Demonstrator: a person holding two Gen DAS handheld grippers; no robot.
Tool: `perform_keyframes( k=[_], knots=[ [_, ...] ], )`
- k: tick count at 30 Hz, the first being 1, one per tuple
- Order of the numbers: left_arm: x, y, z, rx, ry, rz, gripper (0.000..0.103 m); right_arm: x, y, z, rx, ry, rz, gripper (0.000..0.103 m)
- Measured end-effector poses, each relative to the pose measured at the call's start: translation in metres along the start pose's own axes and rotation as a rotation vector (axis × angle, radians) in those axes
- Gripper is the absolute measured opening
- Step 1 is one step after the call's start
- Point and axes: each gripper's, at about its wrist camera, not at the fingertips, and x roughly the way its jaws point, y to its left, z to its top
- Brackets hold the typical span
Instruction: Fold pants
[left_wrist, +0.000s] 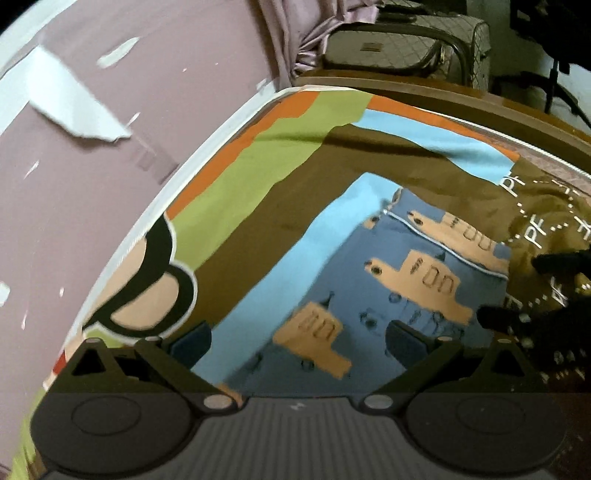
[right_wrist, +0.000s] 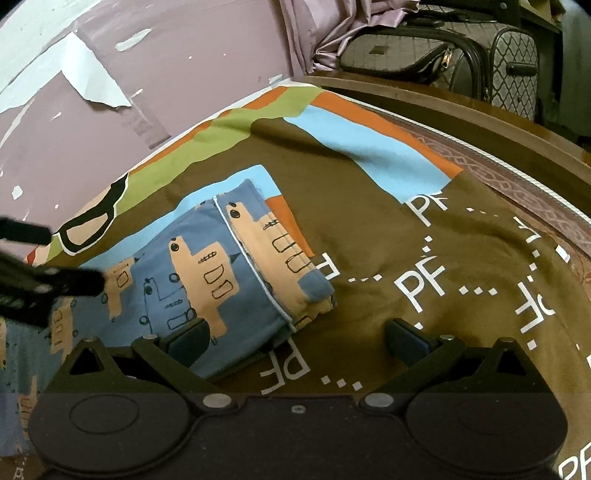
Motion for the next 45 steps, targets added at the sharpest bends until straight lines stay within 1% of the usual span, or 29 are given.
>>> perform_keyframes(
  k=[5, 10, 19, 21, 25, 28, 35, 37, 38, 39, 40, 42, 45],
  knots=[
    [0.022, 0.002, 0.015, -0.020, 0.005, 0.001, 0.103, 0.001, -0.003, 0.000, 0.014, 0.004, 0.003, 0.102],
    [0.046, -0.001, 0.028, -0.005, 0.004, 0.029, 0.103, 0.003, -0.004, -0.001, 0.017, 0.008, 0.007, 0.102],
    [0.065, -0.011, 0.040, -0.004, 0.010, 0.004, 0.103, 0.003, -0.005, -0.001, 0.019, 0.002, 0.014, 0.102],
    [0.067, -0.014, 0.041, 0.006, 0.008, 0.007, 0.103, 0.000, -0.008, -0.002, 0.042, -0.004, 0.037, 0.102],
    [0.073, -0.019, 0.041, 0.017, 0.011, 0.011, 0.103, -0.008, -0.015, -0.002, 0.109, -0.034, 0.121, 0.101],
    [0.077, -0.019, 0.040, 0.004, 0.015, 0.001, 0.103, -0.008, -0.018, -0.002, 0.140, -0.028, 0.157, 0.096],
    [0.081, -0.016, 0.038, -0.025, 0.015, -0.018, 0.103, -0.006, -0.029, -0.001, 0.233, -0.039, 0.189, 0.082],
    [0.081, -0.016, 0.038, -0.026, 0.014, -0.018, 0.103, -0.005, -0.030, -0.001, 0.249, -0.043, 0.197, 0.076],
    [0.081, -0.016, 0.038, -0.027, 0.013, -0.019, 0.103, -0.004, -0.031, -0.001, 0.252, -0.045, 0.199, 0.070],
    [0.081, -0.015, 0.039, -0.029, 0.014, -0.019, 0.103, -0.003, -0.031, -0.001, 0.256, -0.044, 0.203, 0.062],
    [0.081, -0.015, 0.039, -0.031, 0.014, -0.020, 0.103, -0.002, -0.032, 0.000, 0.263, -0.042, 0.207, 0.060],
    [0.081, -0.015, 0.038, -0.035, 0.014, -0.021, 0.103, 0.000, -0.032, 0.000, 0.270, -0.039, 0.205, 0.058],
    [0.082, -0.015, 0.038, -0.038, 0.014, -0.021, 0.103, 0.001, -0.029, 0.002, 0.242, -0.042, 0.179, 0.053]
  ],
)
